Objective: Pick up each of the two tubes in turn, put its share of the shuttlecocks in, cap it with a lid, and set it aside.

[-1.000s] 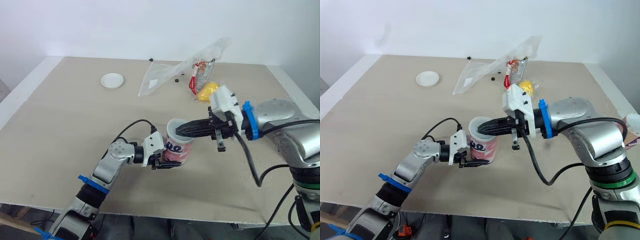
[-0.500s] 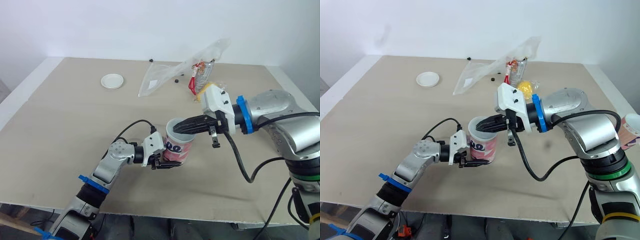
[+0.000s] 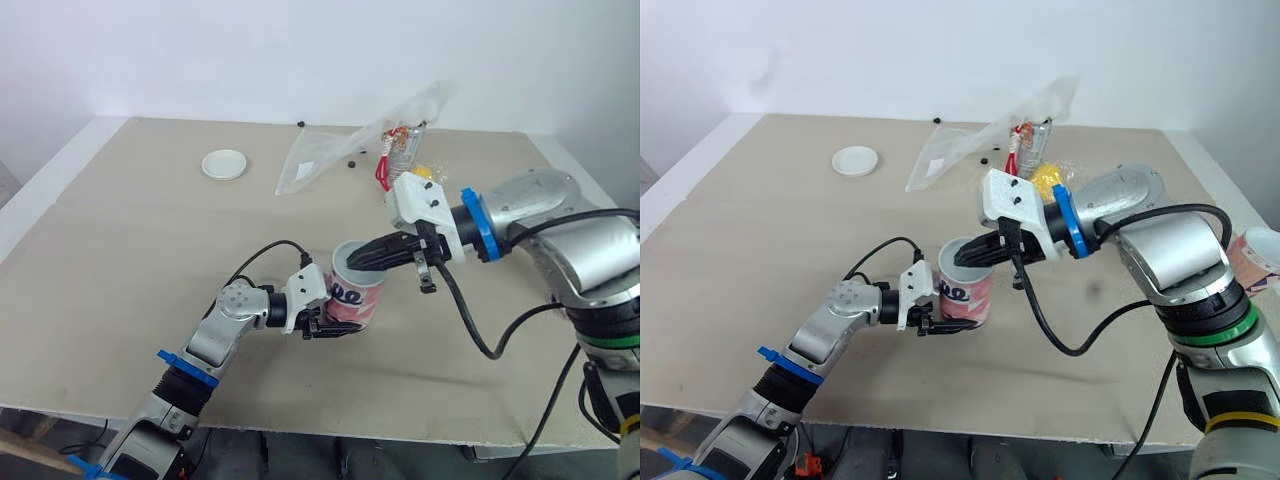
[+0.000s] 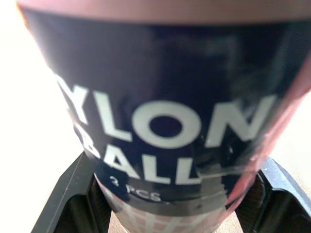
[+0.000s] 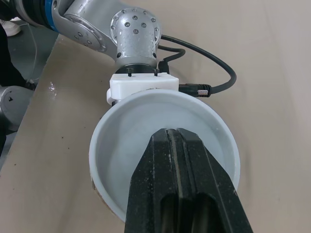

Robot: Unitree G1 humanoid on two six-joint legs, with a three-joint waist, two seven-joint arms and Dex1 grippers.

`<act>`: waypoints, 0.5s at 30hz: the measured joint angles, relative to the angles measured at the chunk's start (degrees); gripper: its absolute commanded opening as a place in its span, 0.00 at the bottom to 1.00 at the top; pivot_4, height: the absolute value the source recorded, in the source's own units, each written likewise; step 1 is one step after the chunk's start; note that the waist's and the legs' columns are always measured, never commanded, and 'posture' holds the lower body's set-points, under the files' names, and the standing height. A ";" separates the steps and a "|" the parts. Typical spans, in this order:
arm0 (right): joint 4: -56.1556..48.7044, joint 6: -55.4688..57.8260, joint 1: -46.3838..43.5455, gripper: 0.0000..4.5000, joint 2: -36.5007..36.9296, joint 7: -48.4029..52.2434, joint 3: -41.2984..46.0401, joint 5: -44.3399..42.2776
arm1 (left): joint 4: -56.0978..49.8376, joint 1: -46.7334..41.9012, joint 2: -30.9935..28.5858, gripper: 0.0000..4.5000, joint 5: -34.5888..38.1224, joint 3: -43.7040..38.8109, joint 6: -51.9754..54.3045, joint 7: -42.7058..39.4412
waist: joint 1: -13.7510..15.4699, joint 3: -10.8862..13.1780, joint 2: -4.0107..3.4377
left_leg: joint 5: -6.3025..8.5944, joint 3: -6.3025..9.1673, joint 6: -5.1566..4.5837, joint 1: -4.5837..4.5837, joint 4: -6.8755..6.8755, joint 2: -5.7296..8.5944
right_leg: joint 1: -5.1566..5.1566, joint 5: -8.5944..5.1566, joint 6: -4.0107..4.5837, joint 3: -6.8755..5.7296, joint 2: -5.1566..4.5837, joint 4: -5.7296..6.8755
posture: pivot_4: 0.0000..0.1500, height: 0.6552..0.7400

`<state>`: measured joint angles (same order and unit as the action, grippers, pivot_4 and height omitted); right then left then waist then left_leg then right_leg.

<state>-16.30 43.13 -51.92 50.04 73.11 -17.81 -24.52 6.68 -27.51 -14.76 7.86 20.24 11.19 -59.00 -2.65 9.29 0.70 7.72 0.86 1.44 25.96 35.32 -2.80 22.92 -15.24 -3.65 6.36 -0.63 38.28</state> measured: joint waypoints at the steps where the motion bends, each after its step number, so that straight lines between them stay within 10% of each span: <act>1: 0.20 0.05 -0.17 0.01 -0.06 0.20 -0.12 0.11 | 0.06 0.00 0.00 0.63 0.00 0.00 0.00 0.00 | 0.00 -0.03 0.00 | 0.00 -0.01 0.00 -0.02 0.00 0.00 | 0.00 0.00 0.01 0.00 0.00 0.00 | 1.00 1.00; 9: 1.87 1.95 0.36 0.01 -1.27 0.78 1.12 -0.32 | 0.82 -0.19 -0.13 0.63 -0.03 0.06 -0.26 -0.02 | -0.01 -0.28 0.28 | 0.06 -0.03 0.06 -0.33 -0.06 -0.04 | -0.07 -0.07 0.10 0.00 -0.01 -0.02 | 1.00 1.00; 15: 8.39 7.75 7.24 0.01 -7.30 -5.96 18.56 -11.11 | 1.25 -0.49 -0.79 0.63 0.21 0.10 -2.08 -0.63 | 0.05 -0.27 0.49 | 0.04 -0.08 0.04 -0.20 -0.13 -0.06 | -0.23 -0.04 0.11 0.02 0.00 -0.03 | 1.00 1.00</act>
<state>-7.91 50.88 -44.68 42.74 67.15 0.76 -35.63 7.94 -28.00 -15.55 8.07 20.34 9.11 -59.64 -2.60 9.02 1.19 7.77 0.78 1.48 25.76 35.19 -2.86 22.68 -15.28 -3.54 6.38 -0.63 38.25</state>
